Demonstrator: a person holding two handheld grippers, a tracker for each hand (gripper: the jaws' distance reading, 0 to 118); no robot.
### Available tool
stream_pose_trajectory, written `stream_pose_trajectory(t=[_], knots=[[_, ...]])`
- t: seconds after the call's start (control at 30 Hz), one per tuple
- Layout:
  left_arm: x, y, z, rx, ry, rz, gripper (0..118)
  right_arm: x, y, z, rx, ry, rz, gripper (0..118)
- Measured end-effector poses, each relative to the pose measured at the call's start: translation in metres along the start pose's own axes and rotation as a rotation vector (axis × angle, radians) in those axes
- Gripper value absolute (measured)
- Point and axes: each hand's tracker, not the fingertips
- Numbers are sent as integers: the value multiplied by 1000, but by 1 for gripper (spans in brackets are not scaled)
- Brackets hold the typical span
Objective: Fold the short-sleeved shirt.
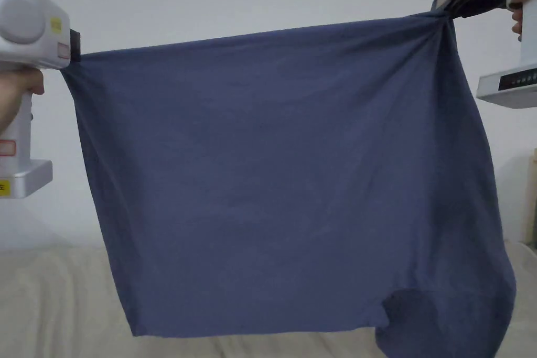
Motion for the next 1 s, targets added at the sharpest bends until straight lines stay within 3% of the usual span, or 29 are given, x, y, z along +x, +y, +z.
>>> stream_pose_trajectory(t=[0.13,0.3,0.47,0.67,0.83,1.0], knots=[[-2,12,-22,9,2,9,5,-7,18,-13,5,4,15,5],[4,14,-24,90,7,83,5,-9,25,-26,24,-23,94,5],[6,-8,-51,48,8,44,5,6,-3,-47,-2,-18,69,5],[26,-85,-88,-69,15,8,5,31,-74,-95,-141,-49,97,5],[57,-177,-87,-179,0,-81,5,56,-156,-120,-285,-79,39,5],[76,-277,-79,-351,-45,-74,5,85,-248,-134,-430,-107,1,5]])
